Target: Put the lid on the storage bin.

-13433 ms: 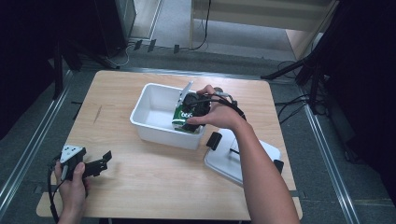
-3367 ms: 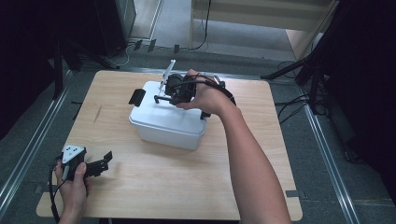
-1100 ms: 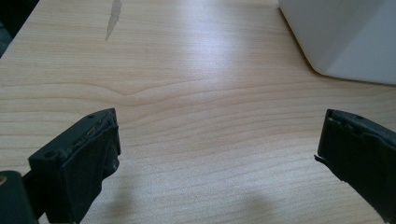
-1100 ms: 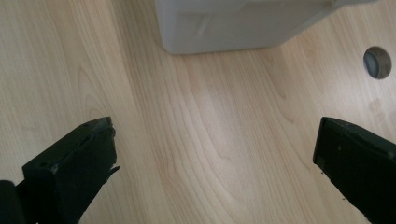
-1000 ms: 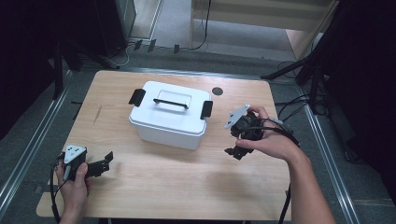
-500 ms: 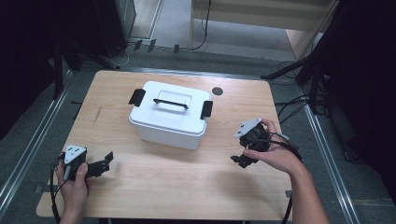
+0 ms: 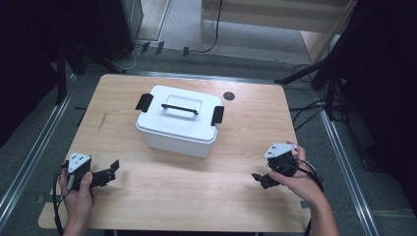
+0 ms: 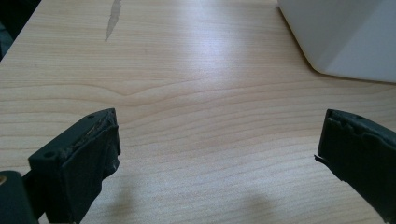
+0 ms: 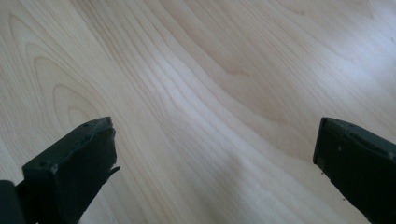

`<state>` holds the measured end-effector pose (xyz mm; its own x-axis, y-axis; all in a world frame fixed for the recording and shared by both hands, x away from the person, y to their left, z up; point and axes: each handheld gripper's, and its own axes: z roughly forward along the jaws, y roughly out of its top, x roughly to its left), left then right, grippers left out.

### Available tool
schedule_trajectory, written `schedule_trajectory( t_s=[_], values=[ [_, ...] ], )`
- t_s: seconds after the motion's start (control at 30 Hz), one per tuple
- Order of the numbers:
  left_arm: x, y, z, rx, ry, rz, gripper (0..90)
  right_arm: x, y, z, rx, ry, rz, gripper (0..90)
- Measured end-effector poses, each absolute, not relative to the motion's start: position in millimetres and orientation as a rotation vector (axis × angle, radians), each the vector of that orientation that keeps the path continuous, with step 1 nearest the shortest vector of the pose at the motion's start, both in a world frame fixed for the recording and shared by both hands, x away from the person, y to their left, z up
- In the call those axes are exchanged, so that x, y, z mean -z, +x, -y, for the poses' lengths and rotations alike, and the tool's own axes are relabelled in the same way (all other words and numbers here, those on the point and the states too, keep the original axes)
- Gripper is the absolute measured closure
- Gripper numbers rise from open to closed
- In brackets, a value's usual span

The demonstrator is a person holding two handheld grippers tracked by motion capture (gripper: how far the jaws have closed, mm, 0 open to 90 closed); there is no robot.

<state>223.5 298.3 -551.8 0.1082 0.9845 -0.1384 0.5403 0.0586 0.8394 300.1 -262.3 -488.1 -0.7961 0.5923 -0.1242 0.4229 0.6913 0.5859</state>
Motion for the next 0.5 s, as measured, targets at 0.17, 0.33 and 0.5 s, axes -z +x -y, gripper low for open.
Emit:
schedule_trajectory(
  t_s=[0.17,0.33,0.5],
  values=[
    [552,223,-298,-0.702,1.586,-1.539,0.2,502,286,282,-0.837,0.891,-2.553,0.0],
    [552,223,-298,-0.701,1.587,-1.538,0.1,514,274,298,-0.872,0.959,-2.52,0.0],
    [552,223,-299,-0.697,1.58,-1.541,0.2,525,258,313,-0.916,1.018,-2.469,0.0]
  ],
)
